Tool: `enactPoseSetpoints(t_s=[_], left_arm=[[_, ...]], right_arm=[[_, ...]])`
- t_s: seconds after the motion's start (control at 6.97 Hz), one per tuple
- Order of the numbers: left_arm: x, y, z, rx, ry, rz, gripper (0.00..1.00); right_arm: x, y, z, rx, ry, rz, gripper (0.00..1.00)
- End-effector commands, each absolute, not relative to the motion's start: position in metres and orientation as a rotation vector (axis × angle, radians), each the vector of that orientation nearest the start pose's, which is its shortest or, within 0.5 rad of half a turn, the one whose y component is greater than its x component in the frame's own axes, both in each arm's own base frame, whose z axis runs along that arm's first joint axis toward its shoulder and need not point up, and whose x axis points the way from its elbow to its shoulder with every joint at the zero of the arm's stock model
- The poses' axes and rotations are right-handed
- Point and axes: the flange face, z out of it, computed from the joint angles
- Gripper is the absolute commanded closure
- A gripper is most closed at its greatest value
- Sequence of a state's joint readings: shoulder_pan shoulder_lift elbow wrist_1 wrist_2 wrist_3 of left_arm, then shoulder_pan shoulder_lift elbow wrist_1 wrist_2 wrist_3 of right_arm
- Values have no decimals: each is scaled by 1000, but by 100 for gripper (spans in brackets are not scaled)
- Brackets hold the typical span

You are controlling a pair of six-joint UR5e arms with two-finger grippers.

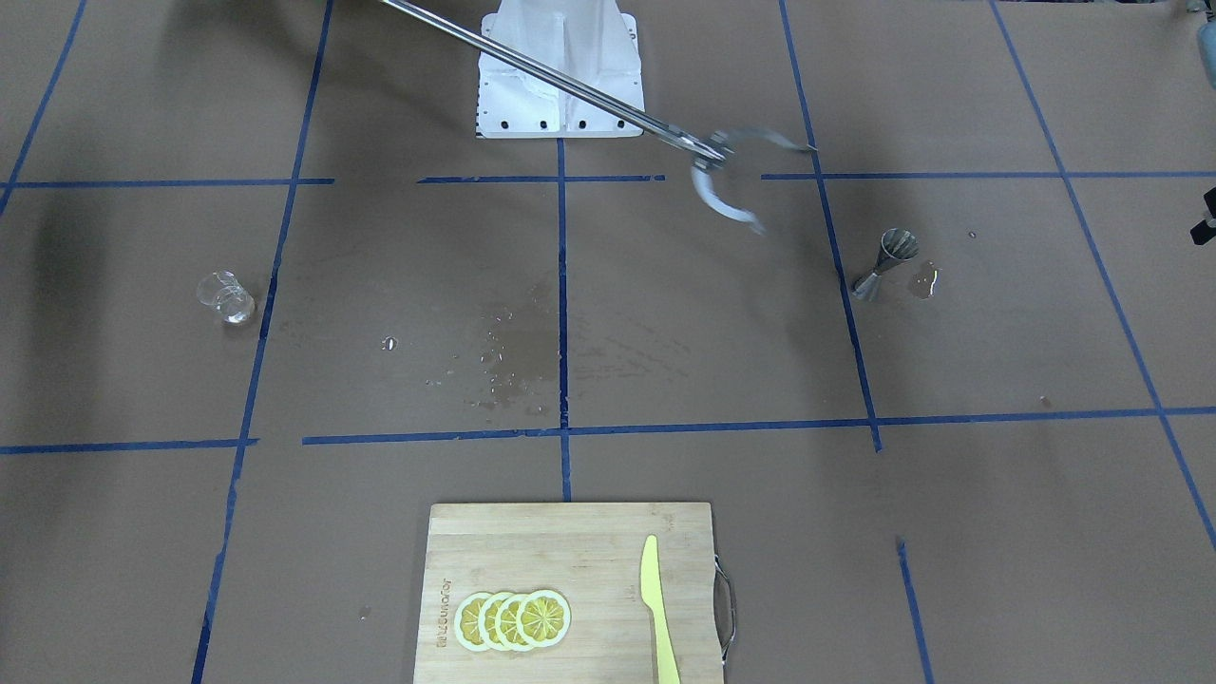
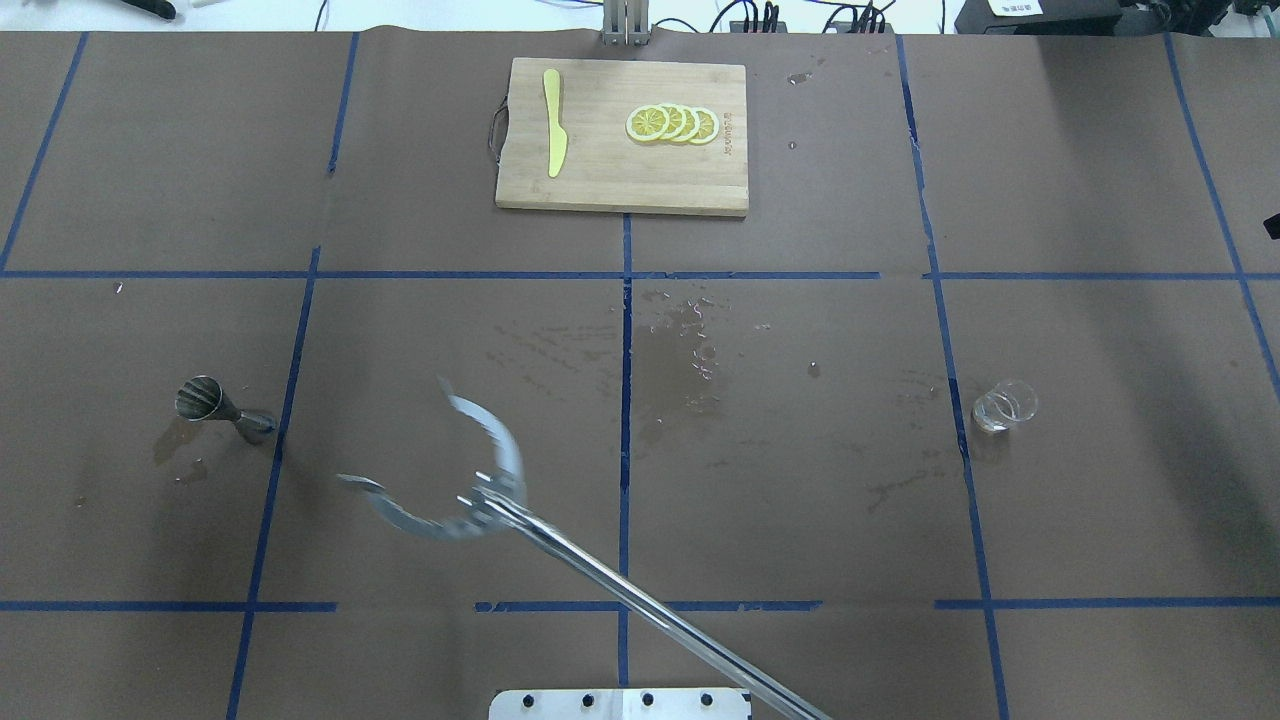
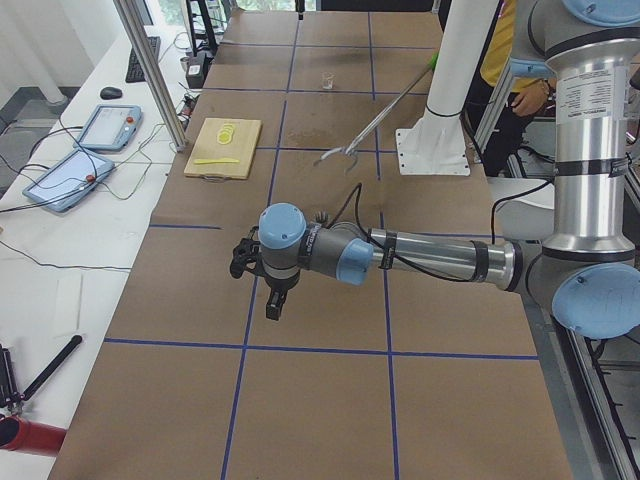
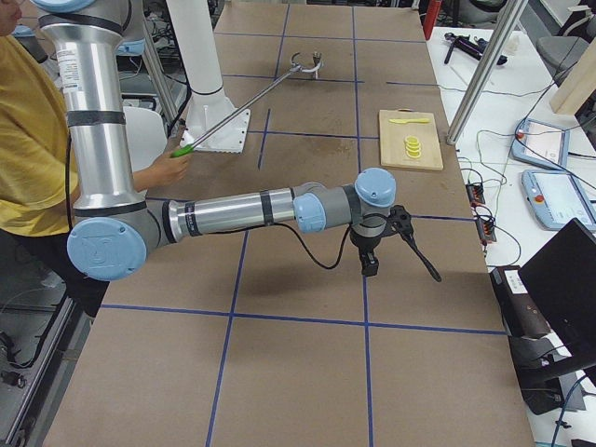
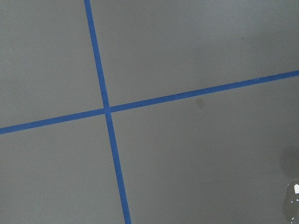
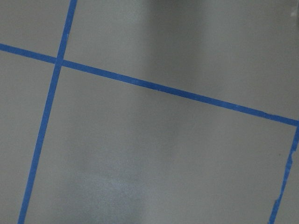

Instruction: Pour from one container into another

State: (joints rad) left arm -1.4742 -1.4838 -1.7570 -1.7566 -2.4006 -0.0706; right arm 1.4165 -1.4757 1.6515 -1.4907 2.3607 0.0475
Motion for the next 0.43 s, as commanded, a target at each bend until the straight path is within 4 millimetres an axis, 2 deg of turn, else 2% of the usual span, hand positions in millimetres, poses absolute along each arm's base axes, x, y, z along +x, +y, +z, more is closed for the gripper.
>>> enactPoseSetpoints(t_s=[0.0, 0.29], left_arm=[[-15, -475, 562, 240, 838, 161, 0], [-16, -472, 547, 260, 837, 157, 0]], right_arm=[[-24, -542, 562, 146, -855, -201, 0], [-23, -538, 569, 136, -853, -196, 0]])
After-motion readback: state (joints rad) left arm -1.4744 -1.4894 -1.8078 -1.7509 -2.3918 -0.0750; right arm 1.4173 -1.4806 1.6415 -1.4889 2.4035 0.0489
